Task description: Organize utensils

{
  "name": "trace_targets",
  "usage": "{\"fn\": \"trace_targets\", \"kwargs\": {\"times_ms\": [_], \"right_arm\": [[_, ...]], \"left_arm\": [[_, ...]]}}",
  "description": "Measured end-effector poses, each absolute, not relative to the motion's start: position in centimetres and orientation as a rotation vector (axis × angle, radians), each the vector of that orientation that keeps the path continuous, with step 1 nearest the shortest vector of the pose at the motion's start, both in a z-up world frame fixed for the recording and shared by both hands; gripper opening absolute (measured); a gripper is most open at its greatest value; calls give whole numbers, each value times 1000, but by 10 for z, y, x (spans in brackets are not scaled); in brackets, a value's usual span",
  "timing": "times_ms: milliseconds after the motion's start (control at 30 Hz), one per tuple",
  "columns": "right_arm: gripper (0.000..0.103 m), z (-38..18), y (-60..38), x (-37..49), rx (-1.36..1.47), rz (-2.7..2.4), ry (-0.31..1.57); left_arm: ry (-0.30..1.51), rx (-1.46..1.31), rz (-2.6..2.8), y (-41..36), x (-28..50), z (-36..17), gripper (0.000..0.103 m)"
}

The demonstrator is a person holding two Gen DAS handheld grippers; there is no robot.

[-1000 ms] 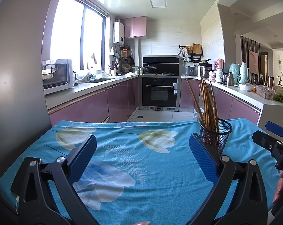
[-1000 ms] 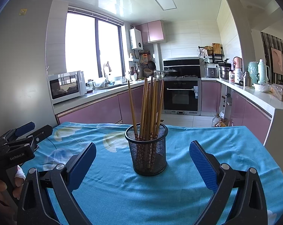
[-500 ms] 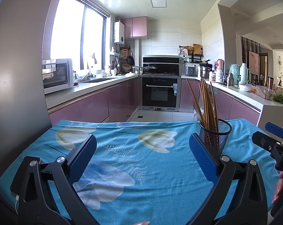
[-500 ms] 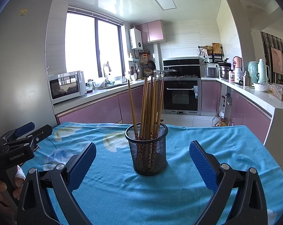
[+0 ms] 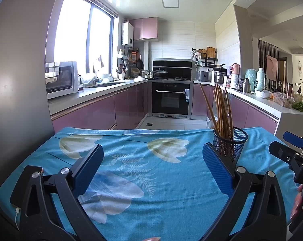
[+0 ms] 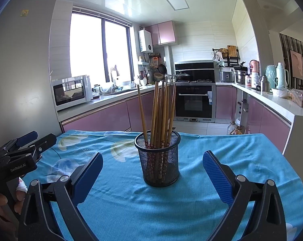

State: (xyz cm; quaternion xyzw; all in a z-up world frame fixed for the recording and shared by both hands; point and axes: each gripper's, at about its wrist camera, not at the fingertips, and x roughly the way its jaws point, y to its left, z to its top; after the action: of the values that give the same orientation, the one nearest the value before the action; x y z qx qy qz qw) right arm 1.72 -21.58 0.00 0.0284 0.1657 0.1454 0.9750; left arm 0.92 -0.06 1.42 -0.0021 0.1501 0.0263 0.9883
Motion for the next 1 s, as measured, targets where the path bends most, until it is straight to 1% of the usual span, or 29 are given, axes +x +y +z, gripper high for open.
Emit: {"fn": "trace_targets", "kwargs": {"times_ms": [1000], "right_arm": [[96, -3, -217, 17, 62, 293, 341]], "left_arm": [[302, -12, 50, -2, 6, 14, 97]]}}
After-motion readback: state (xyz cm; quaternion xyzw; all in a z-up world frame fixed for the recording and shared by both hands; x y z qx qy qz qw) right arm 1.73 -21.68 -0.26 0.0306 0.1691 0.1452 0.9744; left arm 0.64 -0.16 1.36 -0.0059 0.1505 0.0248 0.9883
